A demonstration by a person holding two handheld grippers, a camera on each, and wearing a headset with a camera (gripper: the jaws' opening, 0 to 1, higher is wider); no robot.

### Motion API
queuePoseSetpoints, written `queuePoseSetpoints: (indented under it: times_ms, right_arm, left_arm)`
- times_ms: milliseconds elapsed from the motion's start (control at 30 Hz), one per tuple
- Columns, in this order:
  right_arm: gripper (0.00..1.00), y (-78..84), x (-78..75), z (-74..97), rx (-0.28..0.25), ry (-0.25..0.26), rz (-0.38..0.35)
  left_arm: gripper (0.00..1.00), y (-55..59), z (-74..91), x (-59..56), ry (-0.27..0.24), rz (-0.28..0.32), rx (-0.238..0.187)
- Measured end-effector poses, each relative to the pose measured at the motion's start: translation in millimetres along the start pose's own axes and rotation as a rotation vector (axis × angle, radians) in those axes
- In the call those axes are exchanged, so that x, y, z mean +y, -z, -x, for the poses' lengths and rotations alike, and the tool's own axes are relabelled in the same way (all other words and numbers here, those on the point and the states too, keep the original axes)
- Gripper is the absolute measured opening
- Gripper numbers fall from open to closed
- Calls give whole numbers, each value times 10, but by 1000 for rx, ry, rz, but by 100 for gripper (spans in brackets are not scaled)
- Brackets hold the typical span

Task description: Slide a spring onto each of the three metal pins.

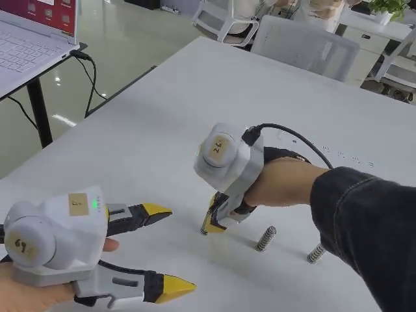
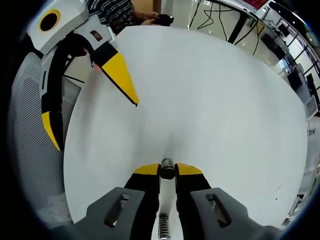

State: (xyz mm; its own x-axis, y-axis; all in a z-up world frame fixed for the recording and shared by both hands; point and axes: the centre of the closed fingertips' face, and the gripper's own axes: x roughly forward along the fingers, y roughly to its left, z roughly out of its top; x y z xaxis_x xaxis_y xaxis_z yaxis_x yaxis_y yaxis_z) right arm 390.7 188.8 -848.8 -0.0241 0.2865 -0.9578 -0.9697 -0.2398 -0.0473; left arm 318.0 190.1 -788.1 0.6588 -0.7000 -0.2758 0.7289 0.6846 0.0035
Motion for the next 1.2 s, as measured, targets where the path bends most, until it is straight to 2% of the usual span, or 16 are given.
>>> queuePoseSetpoints:
  times_ms: [467, 667, 967, 1200]
  right_arm:
    - [12, 43, -12, 22, -6, 10, -23]
    - [17, 63, -32, 74, -25, 22, -43]
    - [25, 217, -8, 106, -24, 22, -80]
    - [33, 276, 29, 147, -32, 27, -100]
  left_arm:
    - [62, -11, 10, -9, 0, -5, 2]
    - [63, -15, -2, -14, 0, -4, 2]
    - [64, -21, -16, -13, 1, -4, 4]
    - [65, -36, -31, -26, 7, -9, 9]
